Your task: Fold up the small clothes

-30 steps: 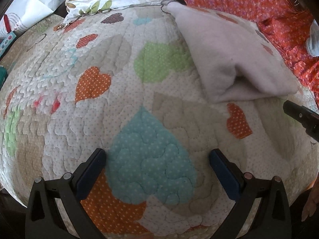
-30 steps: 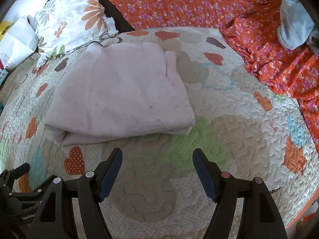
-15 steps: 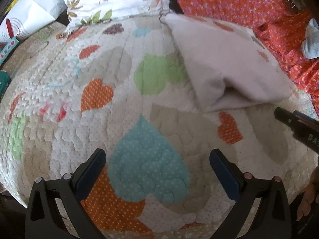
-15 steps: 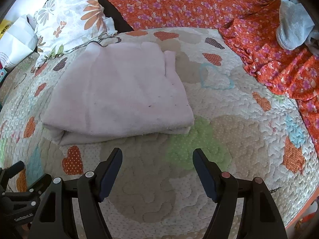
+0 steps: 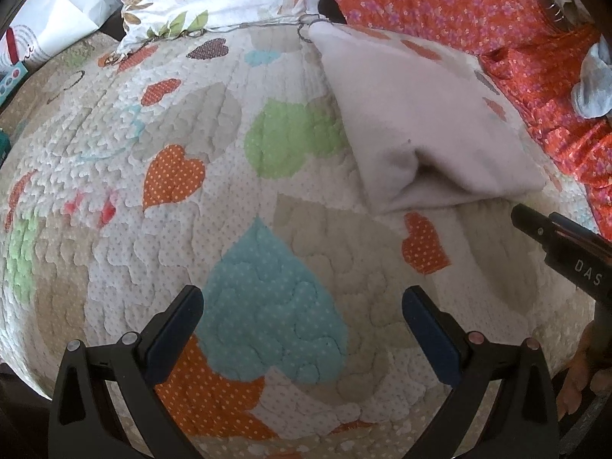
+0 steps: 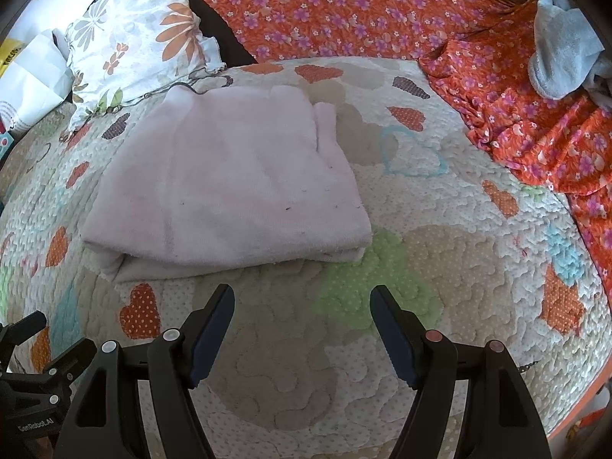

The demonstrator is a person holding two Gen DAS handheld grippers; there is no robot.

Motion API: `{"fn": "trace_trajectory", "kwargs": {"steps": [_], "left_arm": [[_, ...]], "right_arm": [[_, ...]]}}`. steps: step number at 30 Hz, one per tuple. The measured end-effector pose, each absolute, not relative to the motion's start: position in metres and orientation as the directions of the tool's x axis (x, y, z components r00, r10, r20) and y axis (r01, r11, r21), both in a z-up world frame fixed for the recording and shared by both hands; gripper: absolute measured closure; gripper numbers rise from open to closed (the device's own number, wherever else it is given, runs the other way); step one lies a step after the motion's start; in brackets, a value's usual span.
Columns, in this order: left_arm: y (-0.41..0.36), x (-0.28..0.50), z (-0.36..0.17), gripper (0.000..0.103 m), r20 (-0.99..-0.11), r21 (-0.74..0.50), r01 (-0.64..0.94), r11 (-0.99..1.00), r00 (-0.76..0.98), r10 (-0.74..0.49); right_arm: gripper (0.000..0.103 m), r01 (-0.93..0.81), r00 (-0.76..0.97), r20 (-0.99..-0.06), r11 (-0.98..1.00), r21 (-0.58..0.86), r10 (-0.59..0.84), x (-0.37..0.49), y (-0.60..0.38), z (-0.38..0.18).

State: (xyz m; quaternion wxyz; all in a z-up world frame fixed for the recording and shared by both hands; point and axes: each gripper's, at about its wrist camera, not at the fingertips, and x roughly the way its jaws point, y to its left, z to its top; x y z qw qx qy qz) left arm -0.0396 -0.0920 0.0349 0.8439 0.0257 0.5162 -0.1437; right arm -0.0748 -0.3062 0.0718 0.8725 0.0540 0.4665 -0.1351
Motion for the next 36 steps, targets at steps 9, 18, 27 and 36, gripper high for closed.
{"fn": "trace_trajectory", "kwargs": {"steps": [9, 18, 27, 36], "left_arm": [[-0.092, -0.040, 0.032, 0.000, -0.884, -0.104, 0.268, 0.958, 0.416, -0.212], [-0.090, -0.039, 0.031, 0.000, -0.888, -0.111, 0.263, 0.958, 0.407, -0.215], [-0.088, -0.038, 0.030, 0.000, -0.889, -0.121, 0.253, 0.960, 0.402, -0.218], [-0.086, -0.037, 0.030, 0.000, -0.892, -0.123, 0.249, 0.961, 0.397, -0.218]], "right_arm": [[0.025, 0.284, 0.532, -0.827, 0.958, -0.029, -0.183, -0.075, -0.304, 0.071], [0.025, 0.275, 0.536, -0.823, 0.961, -0.037, -0.185, -0.075, -0.299, 0.072], [0.024, 0.266, 0.543, -0.821, 0.963, -0.031, -0.176, -0.076, -0.295, 0.073], [0.022, 0.249, 0.543, -0.821, 0.968, -0.039, -0.173, -0.076, -0.291, 0.072]]}}
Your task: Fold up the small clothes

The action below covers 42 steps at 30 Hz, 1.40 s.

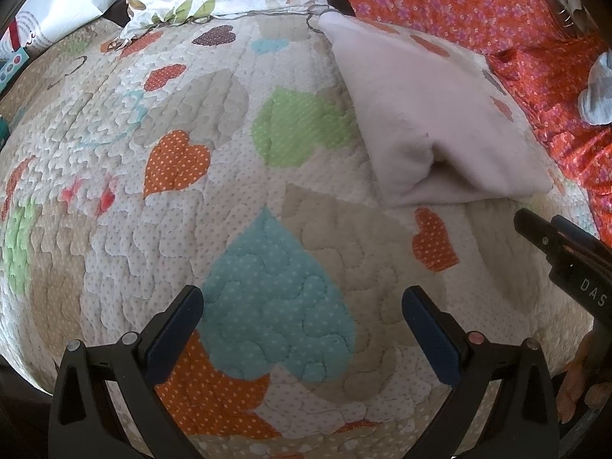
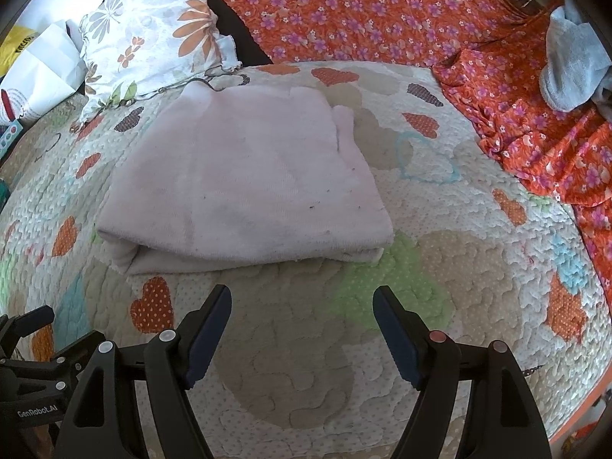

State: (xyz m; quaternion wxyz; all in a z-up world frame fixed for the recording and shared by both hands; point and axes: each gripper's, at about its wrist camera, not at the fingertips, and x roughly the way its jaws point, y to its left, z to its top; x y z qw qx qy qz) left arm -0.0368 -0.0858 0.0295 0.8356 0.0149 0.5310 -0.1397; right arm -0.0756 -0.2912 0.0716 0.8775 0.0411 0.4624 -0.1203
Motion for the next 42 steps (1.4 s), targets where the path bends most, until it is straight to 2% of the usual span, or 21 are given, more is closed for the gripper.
{"fn": "trace_trajectory", "kwargs": {"steps": [42], "left_arm": [[-0.0820, -0.0340, 0.0253, 0.000, -0.897, -0.131, 0.235, 0.963, 0.386, -0.216]], "right_arm": [[0.022, 0.241, 0.544, -0.821, 0.970, -0.041, -0.170, -0.0763, -0.2869, 0.0687]]}}
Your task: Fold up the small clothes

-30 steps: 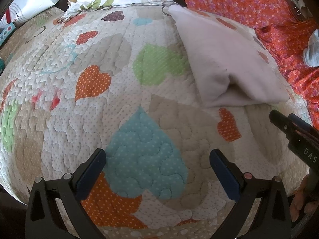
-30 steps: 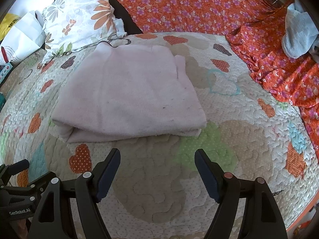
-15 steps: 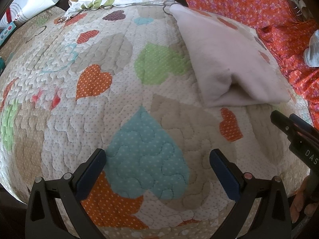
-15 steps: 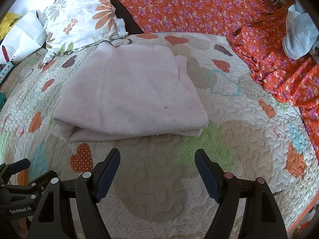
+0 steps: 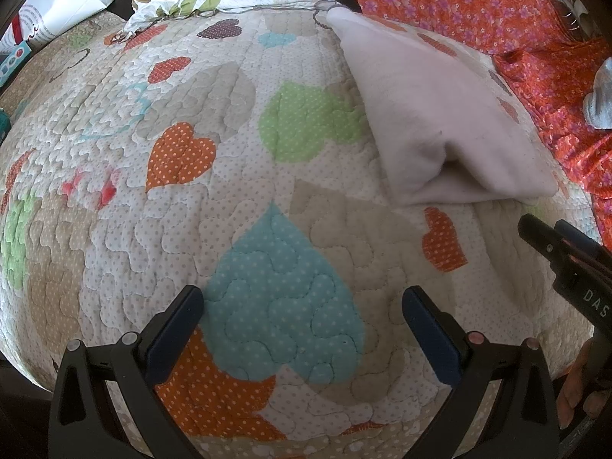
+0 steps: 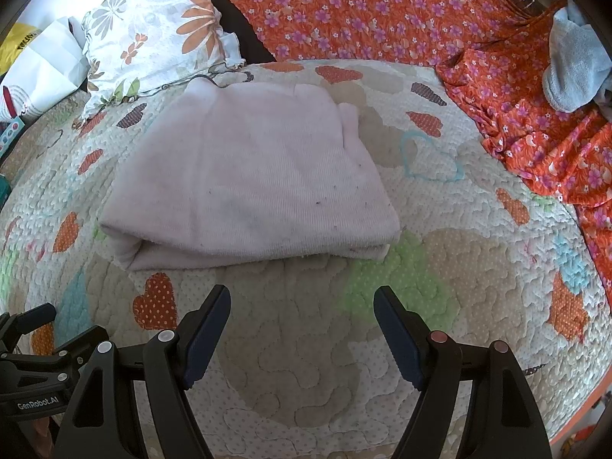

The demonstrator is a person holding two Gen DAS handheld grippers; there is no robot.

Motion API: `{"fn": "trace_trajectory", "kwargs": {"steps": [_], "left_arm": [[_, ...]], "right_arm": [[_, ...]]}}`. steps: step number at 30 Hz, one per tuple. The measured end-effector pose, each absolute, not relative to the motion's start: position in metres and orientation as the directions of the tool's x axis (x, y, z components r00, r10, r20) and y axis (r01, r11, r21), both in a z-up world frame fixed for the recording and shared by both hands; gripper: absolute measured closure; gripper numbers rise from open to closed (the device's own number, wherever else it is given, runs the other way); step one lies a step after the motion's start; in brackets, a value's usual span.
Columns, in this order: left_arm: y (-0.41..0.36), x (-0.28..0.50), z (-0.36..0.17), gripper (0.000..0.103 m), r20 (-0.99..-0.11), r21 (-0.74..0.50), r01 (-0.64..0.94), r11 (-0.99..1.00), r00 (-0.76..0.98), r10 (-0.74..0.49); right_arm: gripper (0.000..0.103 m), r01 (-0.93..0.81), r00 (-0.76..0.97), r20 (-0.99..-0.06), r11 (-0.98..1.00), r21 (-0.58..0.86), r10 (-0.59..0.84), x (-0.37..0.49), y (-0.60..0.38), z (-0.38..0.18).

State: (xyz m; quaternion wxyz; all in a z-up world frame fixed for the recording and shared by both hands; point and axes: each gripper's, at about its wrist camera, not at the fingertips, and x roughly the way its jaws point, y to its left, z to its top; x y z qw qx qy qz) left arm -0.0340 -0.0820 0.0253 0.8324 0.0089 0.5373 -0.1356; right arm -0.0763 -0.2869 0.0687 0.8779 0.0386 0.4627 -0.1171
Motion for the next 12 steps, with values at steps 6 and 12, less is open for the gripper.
{"fn": "trace_trajectory", "kwargs": {"steps": [6, 12], "left_arm": [[-0.0796, -0.0332, 0.0237, 0.000, -0.894, -0.134, 0.237, 0.962, 0.390, -0.221], [-0.0750, -0.0313, 0.0259, 0.000, -0.890, -0.145, 0.223, 0.964, 0.395, -0.226]], "right_arm": [[0.022, 0.233, 0.547, -0.821, 0.972, -0.041, -0.166, -0.0781, -0.2867, 0.0661], [0.021, 0.229, 0.543, -0.824, 0.972, -0.040, -0.162, -0.0765, -0.2861, 0.0660]]}}
